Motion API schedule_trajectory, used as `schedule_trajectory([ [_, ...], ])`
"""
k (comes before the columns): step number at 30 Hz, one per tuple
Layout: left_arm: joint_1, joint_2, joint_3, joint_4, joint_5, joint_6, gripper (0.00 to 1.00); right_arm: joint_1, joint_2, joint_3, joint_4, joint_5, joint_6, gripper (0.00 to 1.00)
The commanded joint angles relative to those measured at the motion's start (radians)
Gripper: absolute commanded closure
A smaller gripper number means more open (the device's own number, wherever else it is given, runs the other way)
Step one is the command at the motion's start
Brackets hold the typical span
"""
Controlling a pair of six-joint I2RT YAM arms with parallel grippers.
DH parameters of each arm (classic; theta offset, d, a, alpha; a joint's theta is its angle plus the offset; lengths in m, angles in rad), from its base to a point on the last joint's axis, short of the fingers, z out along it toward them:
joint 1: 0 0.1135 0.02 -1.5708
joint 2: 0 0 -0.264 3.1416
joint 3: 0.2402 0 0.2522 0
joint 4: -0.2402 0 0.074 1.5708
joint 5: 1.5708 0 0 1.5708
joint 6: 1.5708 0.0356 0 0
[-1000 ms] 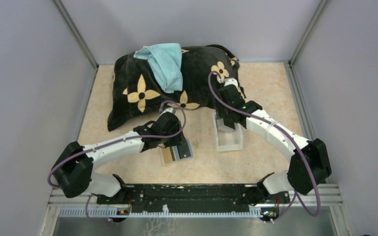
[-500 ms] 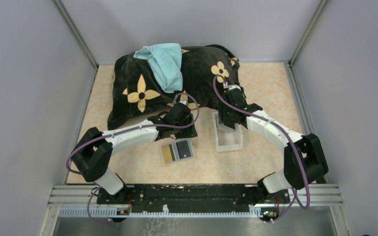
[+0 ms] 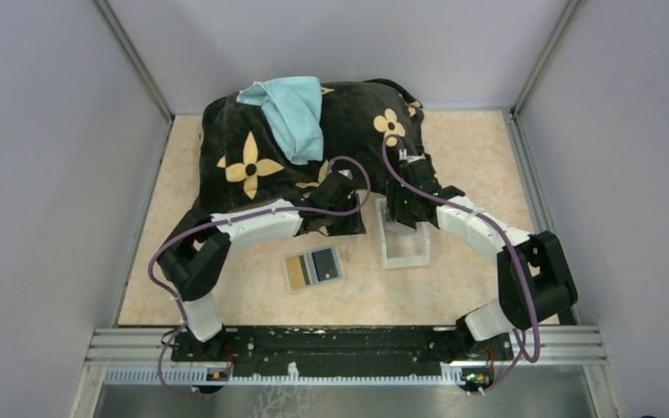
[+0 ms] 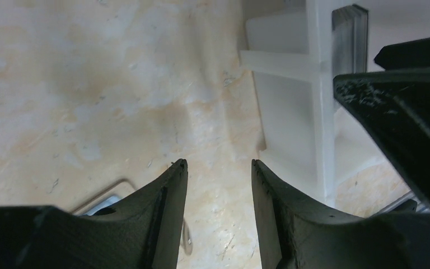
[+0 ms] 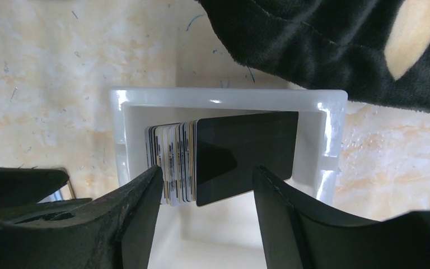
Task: Put the credit cards into the card holder
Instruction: Pick up the credit card from the storage box.
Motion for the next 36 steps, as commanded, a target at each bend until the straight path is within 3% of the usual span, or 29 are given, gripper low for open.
schedule_trajectory([
  [1,-0.004,0.065,0.076,0.051,0.06,0.017,0.48,-0.021,0.007,-0.009,0.049,-0.03,0.021,0.39],
  [15,-0.004,0.199,0.154,0.147,0.163,-0.048,0.49,-0.035,0.023,-0.044,0.074,-0.083,0.043,0.43],
  [23,-0.006,0.219,0.187,0.173,0.19,-0.072,0.49,-0.035,-0.004,-0.036,0.063,-0.104,0.046,0.51],
  [36,-0.008,0.224,0.198,0.185,0.192,-0.081,0.5,-0.035,-0.068,0.007,0.012,-0.115,0.046,0.57],
])
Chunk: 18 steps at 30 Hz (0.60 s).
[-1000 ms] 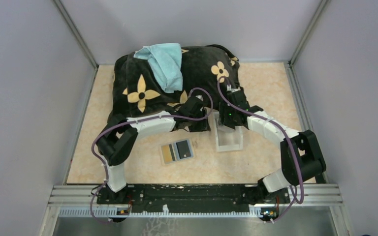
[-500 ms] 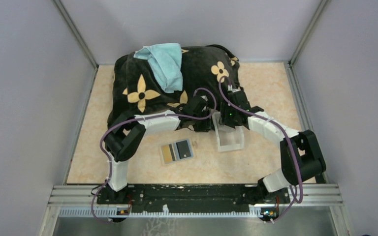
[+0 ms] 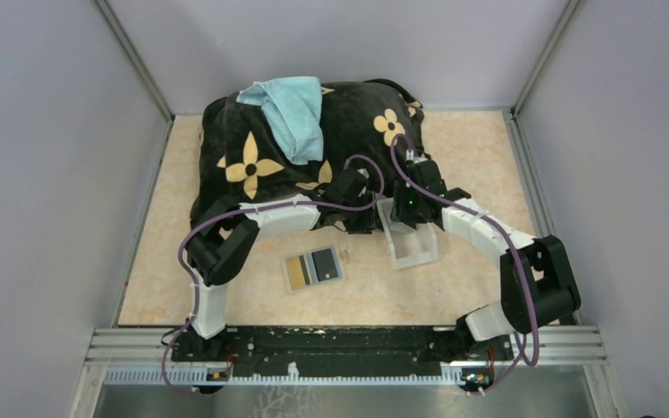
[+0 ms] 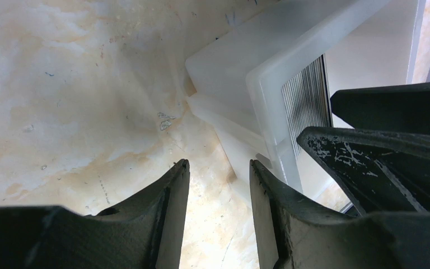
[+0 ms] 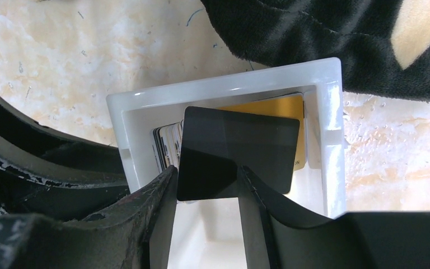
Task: Put the credit cards into the card holder
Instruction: Pick up the credit card from the storage box.
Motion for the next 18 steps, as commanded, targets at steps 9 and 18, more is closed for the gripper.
schedule_trajectory([
  [9,-0.008,0.022,0.068,0.067,0.028,-0.017,0.5,0.001,-0.058,0.045,-0.022,-0.05,0.011,0.55],
  [18,-0.009,0.02,0.063,0.064,0.026,-0.016,0.5,0.001,-0.031,0.059,-0.024,-0.028,0.004,0.53],
])
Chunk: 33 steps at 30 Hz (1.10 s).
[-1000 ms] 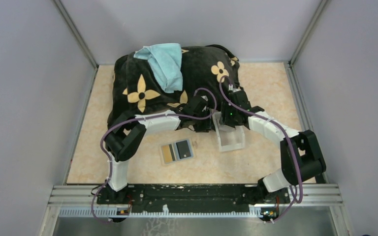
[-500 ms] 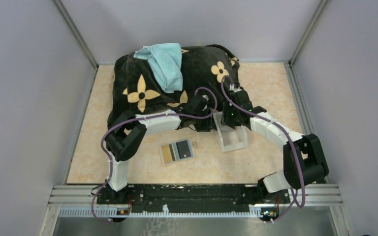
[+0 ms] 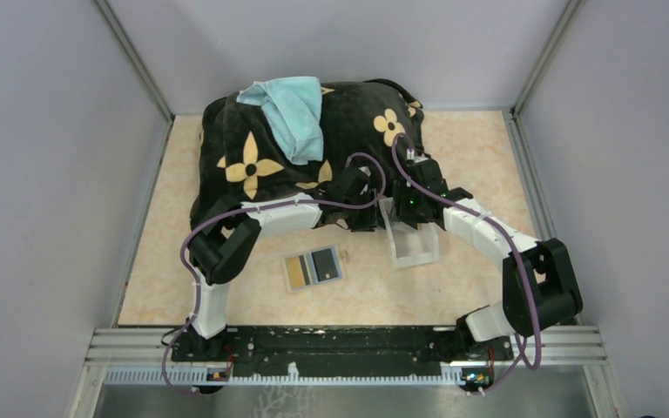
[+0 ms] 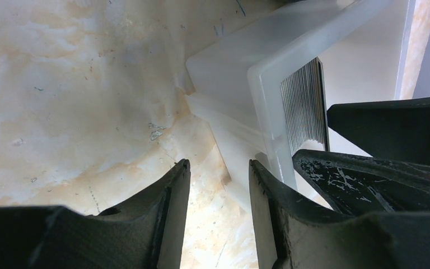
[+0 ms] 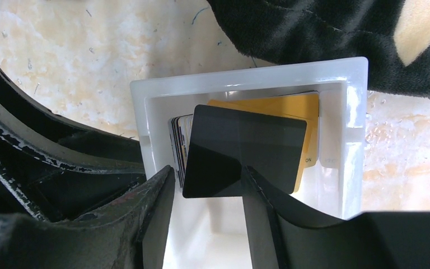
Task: Put the credit cards into the card holder
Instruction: Pick up the credit card from the storage box.
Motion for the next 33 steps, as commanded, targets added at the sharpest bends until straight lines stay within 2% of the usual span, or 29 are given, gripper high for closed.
schedule_trajectory([
  [1,-0.009,0.002,0.034,0.058,0.022,-0.007,0.5,0.001,-0.008,0.059,0.0,-0.015,0.003,0.53],
  [10,-0.009,0.01,0.036,0.055,0.019,-0.002,0.5,0.0,-0.029,0.076,-0.015,-0.012,-0.01,0.62],
  [17,-0.009,0.012,0.036,0.055,0.018,0.002,0.5,0.001,-0.045,0.079,-0.033,-0.007,-0.027,0.72],
  [28,-0.009,-0.007,0.023,0.055,0.015,0.008,0.5,0.012,-0.11,0.114,-0.099,0.116,-0.067,0.82],
  [33,-0.009,-0.039,0.012,0.048,0.008,0.019,0.5,0.013,-0.14,0.118,-0.14,0.198,-0.087,0.95],
])
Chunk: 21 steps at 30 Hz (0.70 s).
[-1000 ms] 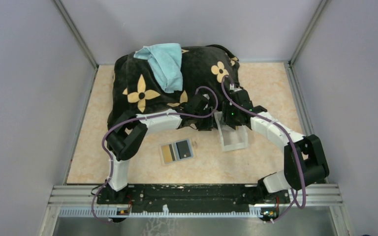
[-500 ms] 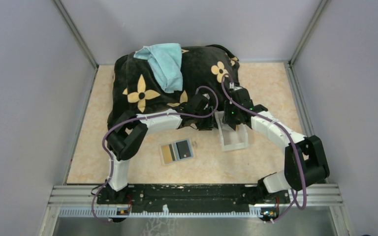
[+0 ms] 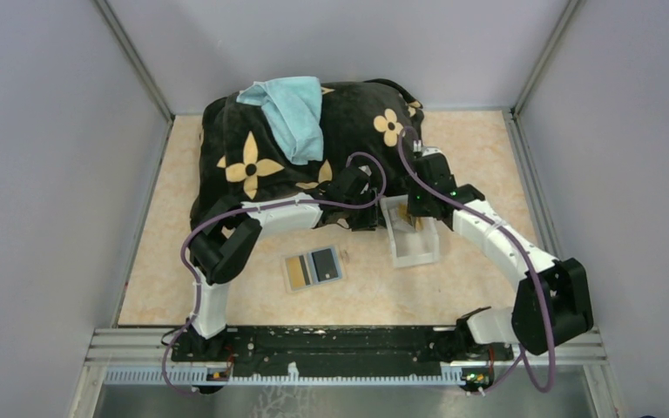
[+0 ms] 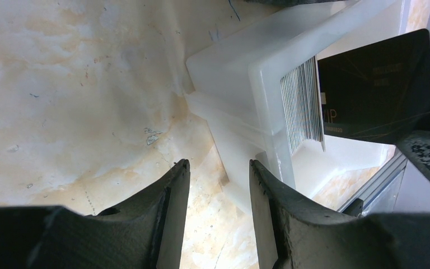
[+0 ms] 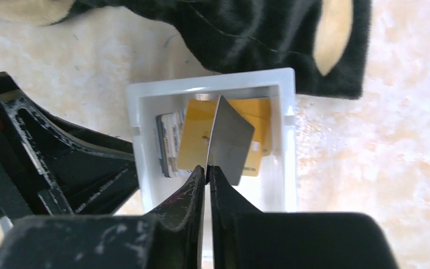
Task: Put the credit cards into the card holder
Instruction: Pick up the credit card from the storage box.
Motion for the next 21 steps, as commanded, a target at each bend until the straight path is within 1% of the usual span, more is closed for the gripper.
schedule_trajectory([
  [1,-0.008,-0.053,0.007,0.03,0.003,0.022,0.5,0.01,-0.054,0.053,-0.043,0.091,-0.03,0.99],
  [2,-0.009,-0.062,0.006,0.023,-0.005,0.023,0.49,0.009,-0.057,0.051,-0.05,0.102,-0.032,1.0],
  [12,-0.009,-0.155,-0.028,-0.027,-0.044,0.052,0.48,0.027,-0.125,0.027,-0.092,0.201,-0.055,1.0],
  [18,-0.008,-0.226,-0.043,-0.067,-0.071,0.087,0.47,0.068,-0.173,0.072,-0.159,0.26,-0.078,1.0],
  [21,-0.007,-0.269,-0.08,-0.045,-0.062,0.132,0.46,0.09,-0.216,0.114,-0.208,0.256,-0.08,1.0],
])
